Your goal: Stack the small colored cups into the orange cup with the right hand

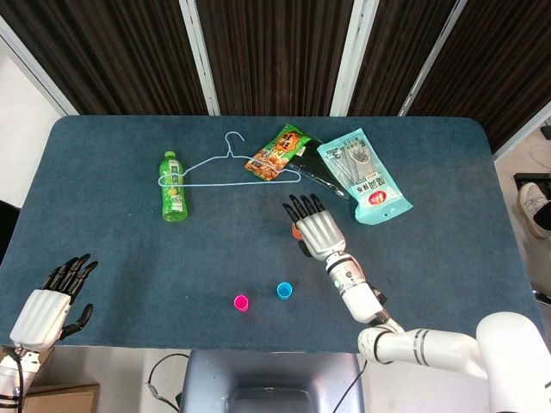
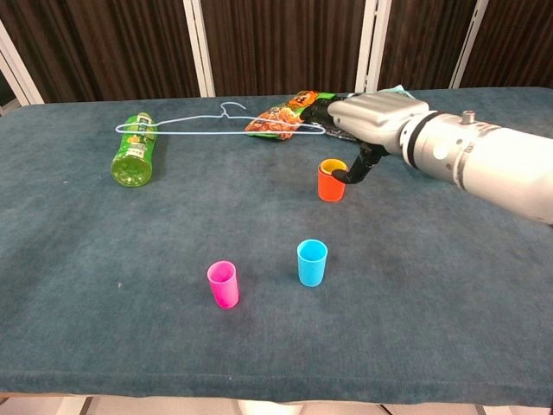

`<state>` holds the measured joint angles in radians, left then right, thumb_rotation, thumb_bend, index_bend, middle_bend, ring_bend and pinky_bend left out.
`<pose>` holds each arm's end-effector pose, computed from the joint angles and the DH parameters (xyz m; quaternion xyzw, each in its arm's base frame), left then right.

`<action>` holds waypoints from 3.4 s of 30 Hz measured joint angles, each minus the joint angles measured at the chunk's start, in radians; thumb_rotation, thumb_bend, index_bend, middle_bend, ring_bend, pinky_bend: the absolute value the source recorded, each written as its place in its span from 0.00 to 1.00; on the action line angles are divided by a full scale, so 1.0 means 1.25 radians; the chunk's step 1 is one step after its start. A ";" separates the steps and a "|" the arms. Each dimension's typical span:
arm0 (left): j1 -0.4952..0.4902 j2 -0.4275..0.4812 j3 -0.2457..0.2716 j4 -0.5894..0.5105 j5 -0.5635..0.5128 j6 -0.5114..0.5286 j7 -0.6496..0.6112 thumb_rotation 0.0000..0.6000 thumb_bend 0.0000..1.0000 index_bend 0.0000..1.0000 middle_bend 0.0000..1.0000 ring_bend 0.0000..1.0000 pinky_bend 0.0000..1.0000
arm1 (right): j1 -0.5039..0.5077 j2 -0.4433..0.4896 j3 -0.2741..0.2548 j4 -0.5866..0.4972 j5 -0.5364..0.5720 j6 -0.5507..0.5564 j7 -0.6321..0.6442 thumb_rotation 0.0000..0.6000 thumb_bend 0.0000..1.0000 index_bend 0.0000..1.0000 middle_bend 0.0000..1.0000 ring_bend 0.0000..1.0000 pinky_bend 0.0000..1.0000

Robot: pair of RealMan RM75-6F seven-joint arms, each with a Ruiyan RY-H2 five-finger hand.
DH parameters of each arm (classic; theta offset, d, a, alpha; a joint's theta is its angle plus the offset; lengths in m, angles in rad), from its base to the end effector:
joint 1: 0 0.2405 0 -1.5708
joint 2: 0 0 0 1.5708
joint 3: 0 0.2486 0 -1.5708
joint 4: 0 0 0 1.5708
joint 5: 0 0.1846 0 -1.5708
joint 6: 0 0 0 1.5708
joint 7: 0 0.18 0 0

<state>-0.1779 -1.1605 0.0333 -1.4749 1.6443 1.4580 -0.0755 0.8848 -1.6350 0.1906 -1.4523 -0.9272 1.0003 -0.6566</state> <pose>-0.2828 0.2250 0.1488 -0.6762 -0.3532 -0.3940 0.5126 -0.0939 -0.3831 -0.0241 0.7745 -0.2969 0.3271 0.4528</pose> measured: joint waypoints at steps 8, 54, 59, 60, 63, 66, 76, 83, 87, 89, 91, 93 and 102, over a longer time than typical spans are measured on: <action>-0.002 -0.003 0.003 -0.001 0.008 0.000 0.005 1.00 0.44 0.00 0.00 0.00 0.15 | -0.054 0.107 -0.141 -0.196 -0.174 -0.015 0.034 1.00 0.49 0.19 0.00 0.00 0.00; -0.001 0.000 0.003 0.004 0.007 0.000 -0.007 1.00 0.44 0.00 0.00 0.00 0.15 | -0.052 -0.039 0.062 0.094 -0.125 0.078 0.083 1.00 0.49 0.63 0.05 0.00 0.00; -0.003 -0.001 0.003 0.004 0.006 -0.005 -0.005 1.00 0.44 0.00 0.00 0.00 0.15 | -0.035 -0.062 0.077 0.165 -0.067 0.049 0.040 1.00 0.49 0.63 0.05 0.00 0.00; -0.003 -0.001 0.003 0.004 0.005 -0.005 -0.005 1.00 0.44 0.00 0.00 0.00 0.15 | -0.032 -0.066 0.078 0.173 -0.059 0.042 0.038 1.00 0.49 0.64 0.05 0.00 0.00; -0.004 -0.001 0.003 0.004 0.003 -0.007 -0.004 1.00 0.44 0.00 0.00 0.00 0.15 | -0.023 -0.079 0.080 0.194 -0.045 0.020 0.035 1.00 0.49 0.63 0.05 0.00 0.00; -0.004 -0.001 0.002 0.003 0.000 -0.007 -0.002 1.00 0.44 0.00 0.00 0.00 0.15 | -0.020 -0.087 0.078 0.202 -0.046 0.015 0.044 1.00 0.49 0.63 0.05 0.00 0.00; -0.003 0.001 0.002 0.002 0.003 -0.004 -0.007 1.00 0.44 0.00 0.00 0.00 0.15 | -0.022 -0.093 0.066 0.206 -0.043 0.008 0.042 1.00 0.49 0.62 0.05 0.00 0.00; -0.002 0.002 0.002 0.003 0.003 -0.001 -0.010 1.00 0.44 0.00 0.00 0.00 0.15 | -0.022 -0.102 0.054 0.213 -0.054 0.002 0.052 1.00 0.49 0.56 0.05 0.00 0.00; -0.001 0.002 0.003 0.004 0.006 0.002 -0.011 1.00 0.44 0.00 0.00 0.00 0.15 | -0.024 -0.098 0.051 0.207 -0.044 -0.004 0.041 1.00 0.49 0.20 0.02 0.00 0.00; -0.001 0.003 0.003 0.004 0.006 0.003 -0.013 1.00 0.44 0.00 0.00 0.00 0.15 | -0.026 -0.090 0.048 0.192 -0.026 -0.011 0.026 1.00 0.49 0.03 0.00 0.00 0.00; 0.000 0.003 0.003 0.004 0.006 0.003 -0.013 1.00 0.44 0.00 0.00 0.00 0.15 | -0.028 -0.078 0.045 0.170 -0.017 -0.014 0.016 1.00 0.49 0.00 0.00 0.00 0.00; 0.000 0.003 0.003 0.004 0.006 0.004 -0.013 1.00 0.44 0.00 0.00 0.00 0.15 | -0.033 -0.062 0.039 0.135 -0.021 -0.012 0.013 1.00 0.49 0.00 0.00 0.00 0.00; -0.004 -0.001 0.005 0.002 0.009 -0.003 -0.003 1.00 0.44 0.00 0.00 0.00 0.15 | -0.058 0.005 -0.047 -0.075 -0.168 -0.034 0.075 1.00 0.49 0.10 0.00 0.00 0.00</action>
<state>-0.1827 -1.1623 0.0390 -1.4729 1.6556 1.4542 -0.0797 0.8127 -1.6293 0.1316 -1.5456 -1.1366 0.9582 -0.5625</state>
